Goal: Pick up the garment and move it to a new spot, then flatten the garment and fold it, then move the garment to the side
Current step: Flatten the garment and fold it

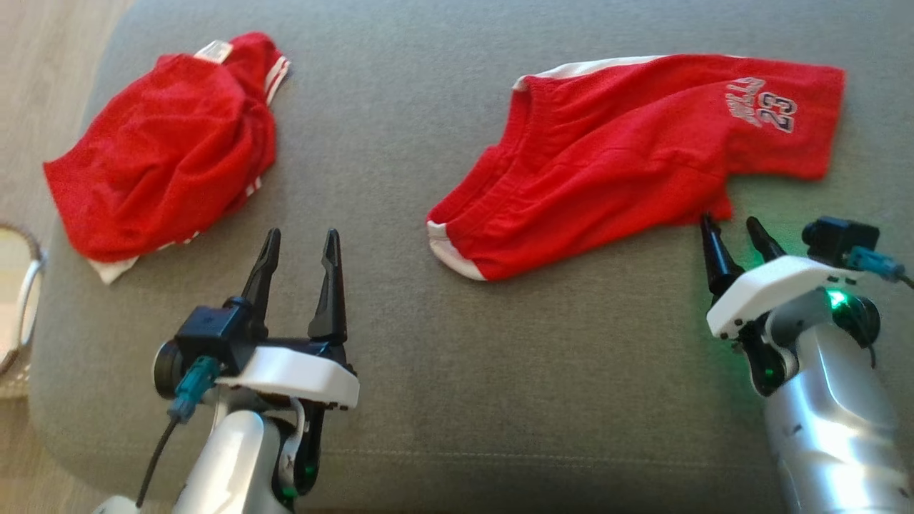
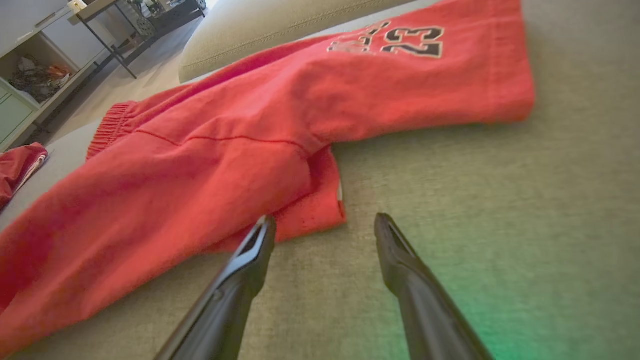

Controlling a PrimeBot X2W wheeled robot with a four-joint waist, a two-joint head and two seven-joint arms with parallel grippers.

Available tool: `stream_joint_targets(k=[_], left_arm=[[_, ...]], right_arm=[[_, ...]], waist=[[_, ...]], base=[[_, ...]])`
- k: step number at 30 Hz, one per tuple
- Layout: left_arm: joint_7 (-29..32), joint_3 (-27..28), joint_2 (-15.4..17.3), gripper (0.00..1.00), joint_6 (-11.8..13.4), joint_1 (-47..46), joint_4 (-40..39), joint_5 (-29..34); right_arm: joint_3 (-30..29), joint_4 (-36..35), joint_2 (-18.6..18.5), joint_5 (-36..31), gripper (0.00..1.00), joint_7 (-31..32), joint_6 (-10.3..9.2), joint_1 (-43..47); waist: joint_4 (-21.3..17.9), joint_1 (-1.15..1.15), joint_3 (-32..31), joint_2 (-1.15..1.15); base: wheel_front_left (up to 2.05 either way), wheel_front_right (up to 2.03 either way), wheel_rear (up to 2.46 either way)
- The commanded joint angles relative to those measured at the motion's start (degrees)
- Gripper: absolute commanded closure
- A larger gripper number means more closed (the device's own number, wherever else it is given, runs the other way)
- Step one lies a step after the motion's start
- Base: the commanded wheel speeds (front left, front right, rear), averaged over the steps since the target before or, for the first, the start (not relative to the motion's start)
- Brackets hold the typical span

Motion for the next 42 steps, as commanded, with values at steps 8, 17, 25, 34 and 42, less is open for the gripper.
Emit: stream_joint_targets(k=[8, 17, 25, 34, 42], left_arm=[[-0.3, 1.1, 0.2, 0.0, 0.3, -3.1, -1.2, -0.1], [-0.3, 2.3, 0.2, 0.0, 0.4, -1.8, -0.4, 0.2], [-0.3, 3.8, 0.2, 0.0, 0.4, 0.2, -0.7, -0.2], [-0.3, 3.2, 0.2, 0.0, 1.2, 2.0, -1.4, -1.5], [-0.3, 1.9, 0.2, 0.0, 1.4, 2.9, -0.9, -2.1]], right_arm=[[-0.8, 8.7, 0.3, -2.6, 1.0, -2.5, -0.02, -7.3], [-3.1, 14.4, 0.3, -3.9, 1.0, -6.1, -0.02, -9.4], [-1.3, 11.1, 0.3, -3.4, 1.0, -5.1, -0.02, -6.7], [-6.1, -0.5, 0.3, -5.1, 1.0, 7.9, -0.02, 1.9], [-8.6, -13.0, 0.3, -7.1, 0.0, 17.5, -0.02, 9.0]], waist=[[2.8, -0.01, 1.7, 0.0], [0.3, -0.01, -1.0, 0.0], [-6.9, -0.01, -5.6, 0.0], [-10.5, -0.01, -8.1, 0.0], [-9.8, -0.01, -9.7, 0.0]], base=[[0.0, 0.0, 0.0], [0.0, 0.0, 0.0], [0.0, 0.0, 0.0], [0.0, 0.0, 0.0], [0.0, 0.0, 0.0]])
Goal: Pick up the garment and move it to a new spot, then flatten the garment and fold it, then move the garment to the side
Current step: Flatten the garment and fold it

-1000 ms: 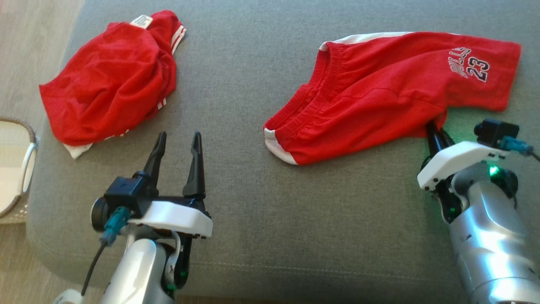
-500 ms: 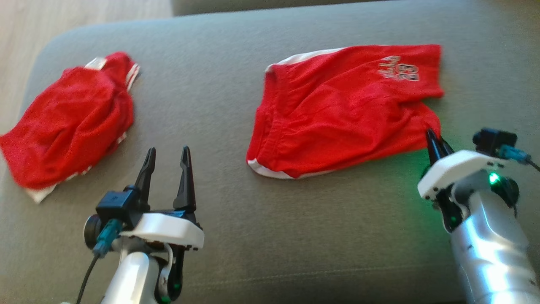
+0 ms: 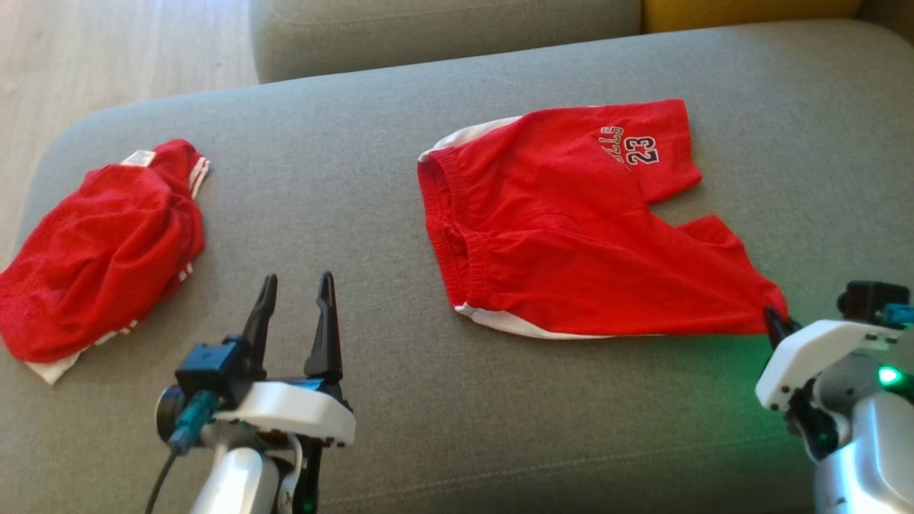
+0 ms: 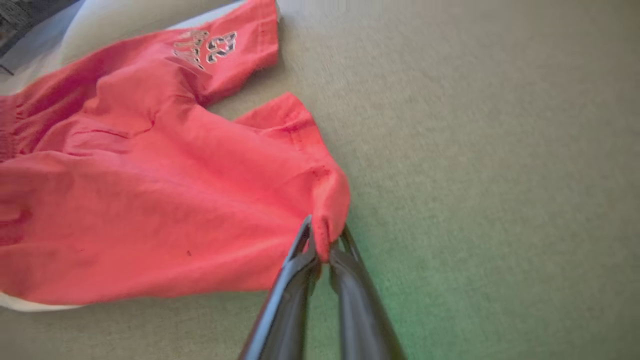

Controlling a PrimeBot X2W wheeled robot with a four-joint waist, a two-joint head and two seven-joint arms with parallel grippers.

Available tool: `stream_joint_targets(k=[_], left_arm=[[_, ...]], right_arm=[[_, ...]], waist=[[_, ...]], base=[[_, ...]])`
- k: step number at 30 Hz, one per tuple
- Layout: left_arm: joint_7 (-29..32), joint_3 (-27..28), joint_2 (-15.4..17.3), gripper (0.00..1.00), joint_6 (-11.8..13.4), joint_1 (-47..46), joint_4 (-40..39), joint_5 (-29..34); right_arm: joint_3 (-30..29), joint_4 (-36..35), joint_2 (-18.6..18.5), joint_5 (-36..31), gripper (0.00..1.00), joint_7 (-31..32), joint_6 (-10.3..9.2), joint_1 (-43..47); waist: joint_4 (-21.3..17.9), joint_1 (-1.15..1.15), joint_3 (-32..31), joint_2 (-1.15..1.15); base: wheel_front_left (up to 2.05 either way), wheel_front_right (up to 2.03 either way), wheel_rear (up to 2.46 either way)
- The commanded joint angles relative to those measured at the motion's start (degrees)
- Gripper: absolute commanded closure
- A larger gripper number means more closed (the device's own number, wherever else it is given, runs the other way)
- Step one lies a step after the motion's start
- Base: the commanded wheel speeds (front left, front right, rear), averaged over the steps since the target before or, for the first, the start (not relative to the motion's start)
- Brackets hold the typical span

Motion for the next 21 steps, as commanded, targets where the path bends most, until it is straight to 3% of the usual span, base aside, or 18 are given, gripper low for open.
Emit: stream_joint_targets(k=[1, 5, 11, 21], left_arm=[[-0.3, 1.4, 0.2, 0.0, 0.4, -1.3, -1.6, -0.3], [-0.3, 0.9, 0.2, 0.0, 0.2, -1.0, -1.2, -0.1], [-0.3, 1.4, 0.2, 0.0, 0.0, -0.7, -1.3, 0.4], [-0.3, 1.2, 0.2, 0.0, -1.0, -1.7, -1.4, 1.3]], right_arm=[[1.3, -4.0, 0.0, 0.4, 0.0, 0.8, -0.02, -1.6], [2.2, -11.2, 0.0, -0.9, 0.0, -0.6, -0.02, 0.0], [9.4, -20.2, 0.0, -2.5, 0.0, -7.0, -0.02, 3.4], [16.3, -24.6, 0.0, 1.2, 0.0, -14.2, -0.02, 9.3]], waist=[[0.5, 0.01, -0.3, 0.0], [1.5, 0.01, -0.6, 0.0], [1.5, 0.01, -0.1, 0.0], [-1.9, 0.01, 1.9, 0.0]], base=[[0.0, 0.0, 0.0], [0.0, 0.0, 0.0], [0.0, 0.0, 0.0], [0.0, 0.0, 0.0]])
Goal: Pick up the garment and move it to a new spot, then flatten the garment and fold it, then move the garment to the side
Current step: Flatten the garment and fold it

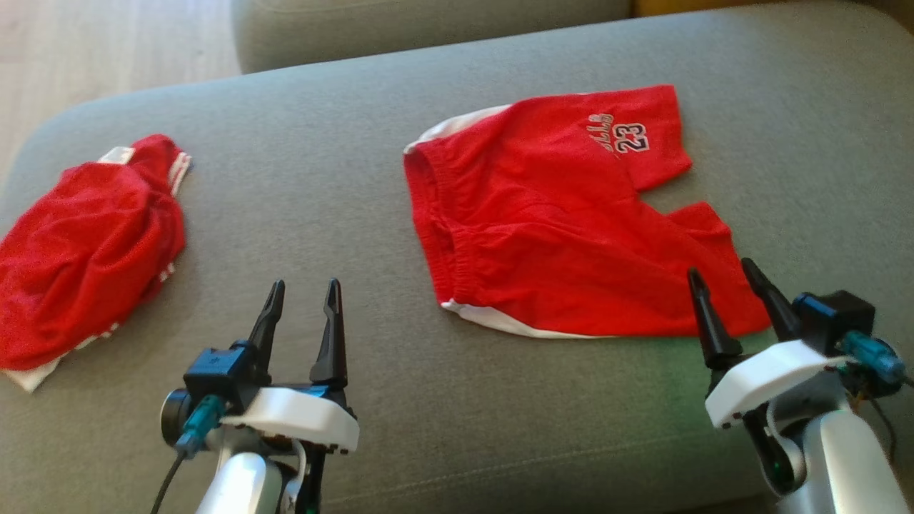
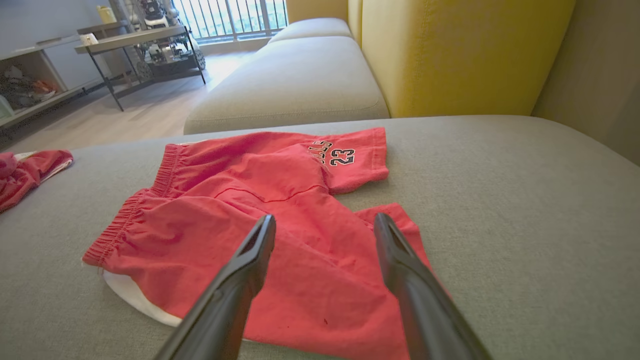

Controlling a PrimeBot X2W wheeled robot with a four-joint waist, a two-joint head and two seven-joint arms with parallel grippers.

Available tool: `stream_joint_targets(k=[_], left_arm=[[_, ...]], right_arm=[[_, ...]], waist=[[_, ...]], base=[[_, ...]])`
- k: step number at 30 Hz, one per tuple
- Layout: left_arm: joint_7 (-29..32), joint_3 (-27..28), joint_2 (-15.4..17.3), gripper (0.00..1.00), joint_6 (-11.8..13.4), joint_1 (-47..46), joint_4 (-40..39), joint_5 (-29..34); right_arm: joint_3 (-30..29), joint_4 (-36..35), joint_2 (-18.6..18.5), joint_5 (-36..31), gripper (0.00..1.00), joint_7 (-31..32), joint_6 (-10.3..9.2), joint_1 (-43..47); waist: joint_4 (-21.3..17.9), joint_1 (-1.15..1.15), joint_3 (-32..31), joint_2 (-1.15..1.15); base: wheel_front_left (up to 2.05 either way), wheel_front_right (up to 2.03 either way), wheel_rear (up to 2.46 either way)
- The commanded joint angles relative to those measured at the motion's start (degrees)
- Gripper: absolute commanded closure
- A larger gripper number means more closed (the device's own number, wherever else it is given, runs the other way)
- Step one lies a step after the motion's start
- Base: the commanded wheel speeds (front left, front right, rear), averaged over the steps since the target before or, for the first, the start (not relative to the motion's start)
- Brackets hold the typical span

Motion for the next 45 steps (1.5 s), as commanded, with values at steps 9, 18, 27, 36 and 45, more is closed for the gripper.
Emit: stream_joint_targets(k=[9, 18, 27, 36, 45], left_arm=[[-0.3, -2.8, 0.3, 0.0, -6.6, -4.2, 4.1, 4.8], [-0.3, -6.6, 1.6, 0.0, -7.9, -10.2, 15.3, 11.1], [-0.3, -7.4, 2.3, 0.0, -7.6, -15.0, 21.2, 13.0], [-0.3, -5.6, 2.0, 1.0, -6.7, -16.4, 19.8, 11.2], [-0.3, -1.6, 2.1, 1.0, -5.4, -13.0, 12.4, 9.8]], right_arm=[[4.0, -3.4, -0.4, 1.6, 0.0, -3.8, -0.02, -1.3], [3.9, -3.4, -0.4, 2.8, 0.0, -5.1, -0.02, -2.6], [2.2, -1.3, -0.4, 2.7, 0.0, -4.8, -0.02, -3.2], [-0.6, 2.8, -0.4, 2.3, 0.0, -4.0, -0.02, -4.2], [0.4, 6.8, -0.4, 1.3, 0.0, -1.4, -0.02, -4.5]], waist=[[-5.1, 0.0, 2.5, 0.0], [-9.5, 0.0, 5.4, 0.0], [-11.4, 0.0, 7.4, 0.0], [-10.3, 0.0, 8.0, 0.0], [-7.1, 0.0, 7.5, 0.0]], base=[[0.0, 0.0, 0.0], [0.0, 0.0, 0.0], [0.0, 0.0, 0.0], [0.0, 0.0, 0.0], [0.0, 0.0, 0.0]])
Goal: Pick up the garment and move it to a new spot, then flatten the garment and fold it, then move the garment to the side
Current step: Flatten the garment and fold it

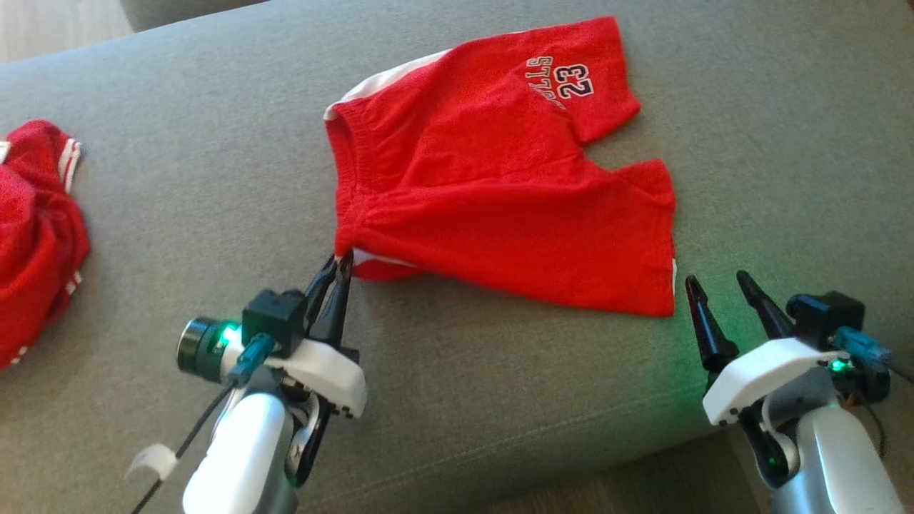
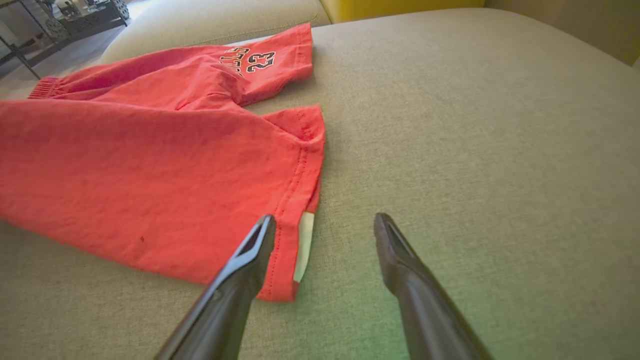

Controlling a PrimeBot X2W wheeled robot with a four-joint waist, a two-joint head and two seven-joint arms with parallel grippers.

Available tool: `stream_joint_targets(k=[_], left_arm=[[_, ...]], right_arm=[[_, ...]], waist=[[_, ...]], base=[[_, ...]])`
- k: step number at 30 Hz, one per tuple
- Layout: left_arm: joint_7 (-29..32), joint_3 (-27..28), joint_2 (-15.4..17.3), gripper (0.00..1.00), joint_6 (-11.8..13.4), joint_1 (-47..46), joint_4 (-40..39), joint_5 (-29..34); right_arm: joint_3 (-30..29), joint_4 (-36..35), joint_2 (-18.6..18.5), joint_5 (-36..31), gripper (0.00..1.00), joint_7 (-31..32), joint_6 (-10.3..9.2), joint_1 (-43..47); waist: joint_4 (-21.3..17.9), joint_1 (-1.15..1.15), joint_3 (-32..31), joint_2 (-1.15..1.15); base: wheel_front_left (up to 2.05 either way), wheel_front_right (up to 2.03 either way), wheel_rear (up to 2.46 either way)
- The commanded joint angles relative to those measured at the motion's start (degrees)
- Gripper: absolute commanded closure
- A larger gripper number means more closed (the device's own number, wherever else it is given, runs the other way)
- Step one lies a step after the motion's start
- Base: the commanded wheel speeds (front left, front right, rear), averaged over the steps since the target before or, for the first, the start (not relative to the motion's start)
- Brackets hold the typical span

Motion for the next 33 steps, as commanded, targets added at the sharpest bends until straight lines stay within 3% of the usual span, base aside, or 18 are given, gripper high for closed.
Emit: stream_joint_targets(k=[1, 12, 18, 33], left_arm=[[-0.3, 2.3, 0.8, 1.0, 0.5, 0.0, -1.8, -0.1], [-0.3, 2.7, 0.1, 1.0, 0.1, 0.4, -2.2, 0.3], [-0.3, 2.6, -0.3, 1.0, -0.1, 0.2, -2.6, 0.5], [-0.3, 3.0, -0.7, 1.0, -0.4, 0.8, -1.8, 0.6]], right_arm=[[1.5, -1.0, -0.4, -0.6, 0.0, 0.3, -0.02, -1.7], [-1.9, 6.8, -0.4, -5.8, 0.0, 0.0, -0.02, -5.9], [0.5, 9.2, -0.4, -13.9, 0.0, -1.2, -0.02, -7.0], [7.7, 9.6, -0.4, -5.3, 0.0, -4.5, -0.02, -6.4]], waist=[[0.8, 0.0, -0.1, 0.0], [3.1, 0.0, 0.4, 0.0], [3.7, 0.0, 0.9, 0.0], [4.6, 0.0, 0.3, 0.0]], base=[[0.0, 0.0, 0.0], [0.0, 0.0, 0.0], [0.0, 0.0, 0.0], [0.0, 0.0, 0.0]])
